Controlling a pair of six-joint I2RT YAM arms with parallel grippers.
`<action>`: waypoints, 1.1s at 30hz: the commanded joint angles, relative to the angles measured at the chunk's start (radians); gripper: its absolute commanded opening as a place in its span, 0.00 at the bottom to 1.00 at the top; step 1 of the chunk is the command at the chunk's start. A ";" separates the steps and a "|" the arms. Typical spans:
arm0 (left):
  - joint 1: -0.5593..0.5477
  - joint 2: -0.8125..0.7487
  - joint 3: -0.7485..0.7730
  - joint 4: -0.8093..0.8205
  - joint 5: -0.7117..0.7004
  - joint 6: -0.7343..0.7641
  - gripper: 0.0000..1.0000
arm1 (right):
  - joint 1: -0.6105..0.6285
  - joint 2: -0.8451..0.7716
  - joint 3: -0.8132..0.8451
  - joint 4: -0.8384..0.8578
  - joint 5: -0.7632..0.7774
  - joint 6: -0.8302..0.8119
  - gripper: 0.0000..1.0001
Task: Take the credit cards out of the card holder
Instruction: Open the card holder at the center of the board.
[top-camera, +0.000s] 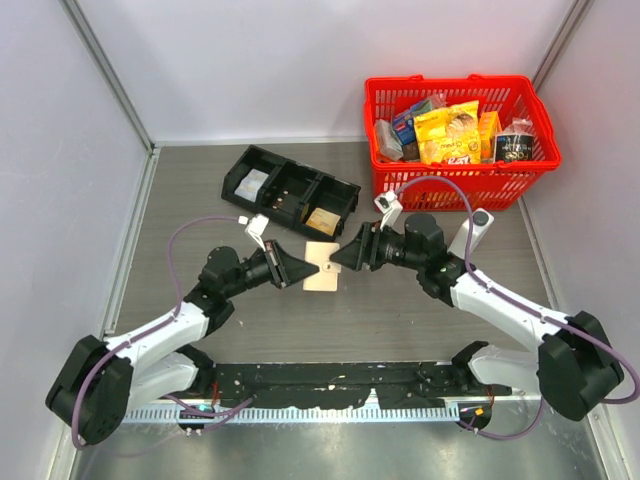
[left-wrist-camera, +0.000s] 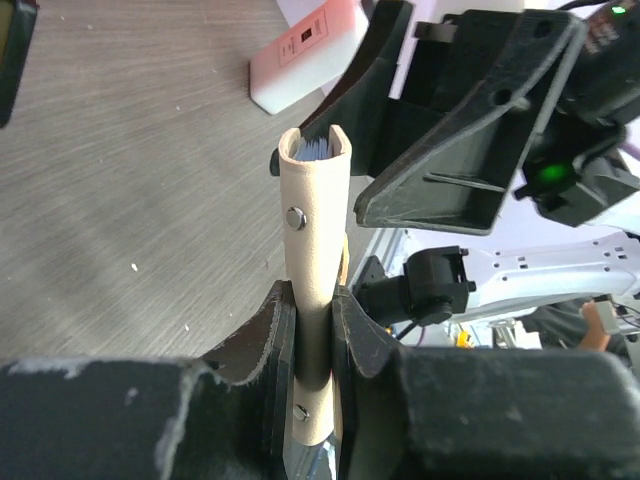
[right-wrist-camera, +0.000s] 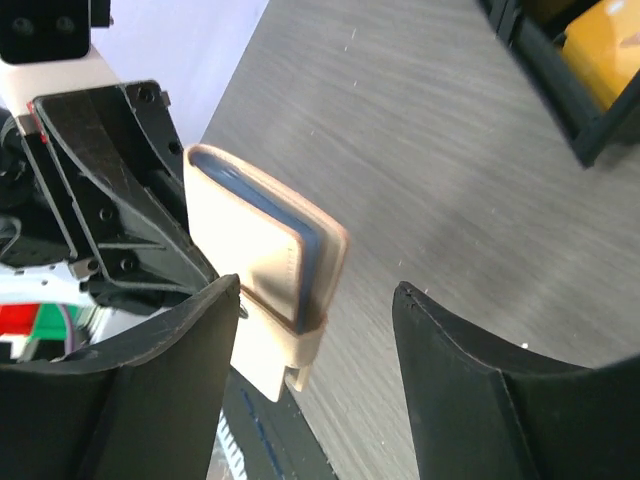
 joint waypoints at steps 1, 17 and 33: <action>0.000 -0.067 0.089 -0.166 -0.045 0.100 0.00 | 0.090 -0.064 0.131 -0.246 0.259 -0.169 0.67; -0.002 -0.117 0.124 -0.302 -0.145 0.149 0.00 | 0.397 0.106 0.367 -0.461 0.730 -0.215 0.44; -0.004 -0.135 0.126 -0.326 -0.154 0.160 0.00 | 0.435 0.243 0.447 -0.484 0.738 -0.212 0.41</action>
